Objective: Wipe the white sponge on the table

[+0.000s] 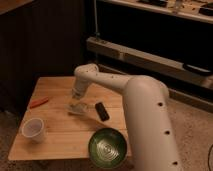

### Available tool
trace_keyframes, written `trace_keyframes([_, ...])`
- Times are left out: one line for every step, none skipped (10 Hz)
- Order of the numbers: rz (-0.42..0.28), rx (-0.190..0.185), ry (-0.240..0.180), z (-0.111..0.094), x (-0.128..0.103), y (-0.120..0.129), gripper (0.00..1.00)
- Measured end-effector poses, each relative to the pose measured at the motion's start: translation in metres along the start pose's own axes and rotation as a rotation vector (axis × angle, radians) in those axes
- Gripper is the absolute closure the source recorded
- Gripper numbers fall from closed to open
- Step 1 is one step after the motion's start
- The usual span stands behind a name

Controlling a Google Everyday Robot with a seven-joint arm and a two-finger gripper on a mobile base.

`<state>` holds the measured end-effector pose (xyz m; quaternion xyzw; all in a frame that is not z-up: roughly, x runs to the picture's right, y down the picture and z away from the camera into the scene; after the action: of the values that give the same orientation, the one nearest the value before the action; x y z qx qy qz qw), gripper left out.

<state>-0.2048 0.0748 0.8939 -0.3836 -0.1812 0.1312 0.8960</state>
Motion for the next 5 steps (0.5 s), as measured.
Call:
trace_keyframes([-0.032,-0.031,-0.004,0.008,-0.01,0.002,1.0])
trace_keyframes([-0.053,-0.06,-0.005,0.015,-0.014,0.009,1.0])
trace_keyframes([-0.077,-0.103,-0.007,0.026,-0.015,0.019,1.0])
trace_keyframes([-0.093,-0.135,-0.008,0.033,-0.017,0.025,1.0])
trace_keyframes([-0.11,-0.164,-0.008,0.039,-0.019,0.03,1.0])
